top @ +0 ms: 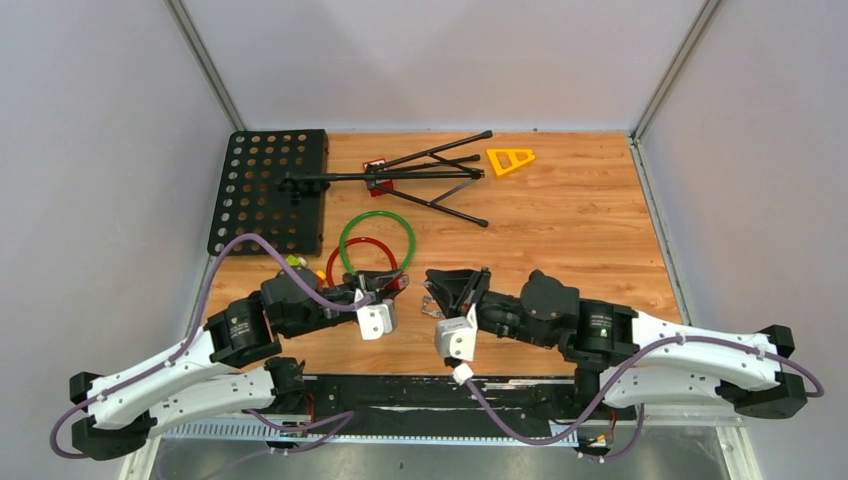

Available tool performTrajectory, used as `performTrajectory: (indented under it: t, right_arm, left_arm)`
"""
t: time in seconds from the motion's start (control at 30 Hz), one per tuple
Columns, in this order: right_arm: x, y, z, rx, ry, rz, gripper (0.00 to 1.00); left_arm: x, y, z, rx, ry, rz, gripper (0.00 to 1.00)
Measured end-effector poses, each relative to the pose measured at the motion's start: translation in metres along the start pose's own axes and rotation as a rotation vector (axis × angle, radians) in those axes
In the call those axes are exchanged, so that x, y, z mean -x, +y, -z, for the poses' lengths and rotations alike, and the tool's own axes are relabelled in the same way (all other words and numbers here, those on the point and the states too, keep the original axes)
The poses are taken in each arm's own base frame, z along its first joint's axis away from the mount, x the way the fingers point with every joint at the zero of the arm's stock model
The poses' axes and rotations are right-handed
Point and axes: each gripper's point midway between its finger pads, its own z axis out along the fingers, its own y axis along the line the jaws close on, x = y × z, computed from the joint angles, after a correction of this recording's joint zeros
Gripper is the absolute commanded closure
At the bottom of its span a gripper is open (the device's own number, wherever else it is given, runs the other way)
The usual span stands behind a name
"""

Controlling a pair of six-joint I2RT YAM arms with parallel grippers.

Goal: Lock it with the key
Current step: Place the key at the center of the board.

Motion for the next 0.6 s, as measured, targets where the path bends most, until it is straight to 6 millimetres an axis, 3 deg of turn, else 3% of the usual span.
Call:
performTrajectory:
  t: [0.2, 0.33, 0.4, 0.6]
  right_arm:
    - [0.004, -0.015, 0.019, -0.069, -0.026, -0.159, 1.00]
    - [-0.007, -0.018, 0.019, -0.110, 0.014, -0.278, 1.00]
    - [-0.025, -0.017, 0.015, -0.138, 0.075, -0.387, 1.00]
    - [-0.105, 0.002, -0.009, -0.175, 0.349, -0.822, 0.96]
  left_arm:
    - [-0.007, 0.002, 0.004, 0.027, 0.022, 0.000, 1.00]
    - [-0.011, 0.006, 0.005, 0.056, 0.048, 0.021, 1.00]
    - [-0.017, 0.010, 0.004, 0.088, 0.080, 0.056, 1.00]
    - [-0.044, 0.014, -0.013, 0.159, 0.220, 0.236, 1.00]
